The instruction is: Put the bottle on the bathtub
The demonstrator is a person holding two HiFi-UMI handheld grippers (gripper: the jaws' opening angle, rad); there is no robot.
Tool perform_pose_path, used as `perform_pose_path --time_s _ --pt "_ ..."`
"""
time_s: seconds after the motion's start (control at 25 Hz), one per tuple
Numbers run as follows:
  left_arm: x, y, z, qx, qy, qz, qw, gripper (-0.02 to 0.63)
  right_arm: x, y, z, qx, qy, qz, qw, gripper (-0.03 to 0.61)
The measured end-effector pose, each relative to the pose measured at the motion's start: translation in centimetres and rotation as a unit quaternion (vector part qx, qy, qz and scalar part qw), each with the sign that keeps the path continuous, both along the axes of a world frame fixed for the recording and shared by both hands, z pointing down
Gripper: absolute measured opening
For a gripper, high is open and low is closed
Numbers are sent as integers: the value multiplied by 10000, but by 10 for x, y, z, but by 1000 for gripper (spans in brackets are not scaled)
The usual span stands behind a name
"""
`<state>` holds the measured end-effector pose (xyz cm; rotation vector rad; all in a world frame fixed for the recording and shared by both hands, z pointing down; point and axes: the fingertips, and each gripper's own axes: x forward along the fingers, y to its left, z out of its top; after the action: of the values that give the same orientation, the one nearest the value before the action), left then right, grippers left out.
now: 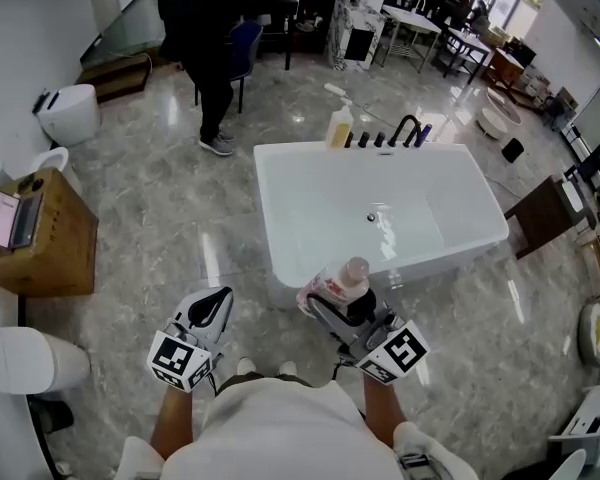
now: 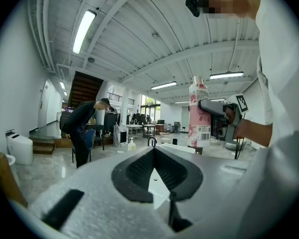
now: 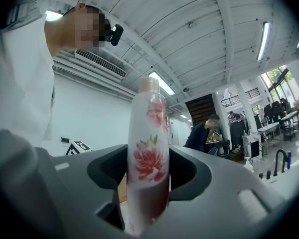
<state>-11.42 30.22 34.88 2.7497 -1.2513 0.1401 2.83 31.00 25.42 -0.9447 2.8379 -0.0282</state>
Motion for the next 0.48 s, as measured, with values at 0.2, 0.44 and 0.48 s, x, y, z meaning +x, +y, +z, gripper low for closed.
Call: perform_pose_path --time_s 0.2,0.44,0.48 --pt "4 -1 3 5 -3 -8 10000 2 3 0 3 5 -9 -30 10000 244" --pt "6 -4 2 22 -9 5 10000 2 5 -4 2 38 15 -8 10000 244" --pt "6 -4 3 24 -13 10 10000 2 5 -3 3 42 5 3 10000 244"
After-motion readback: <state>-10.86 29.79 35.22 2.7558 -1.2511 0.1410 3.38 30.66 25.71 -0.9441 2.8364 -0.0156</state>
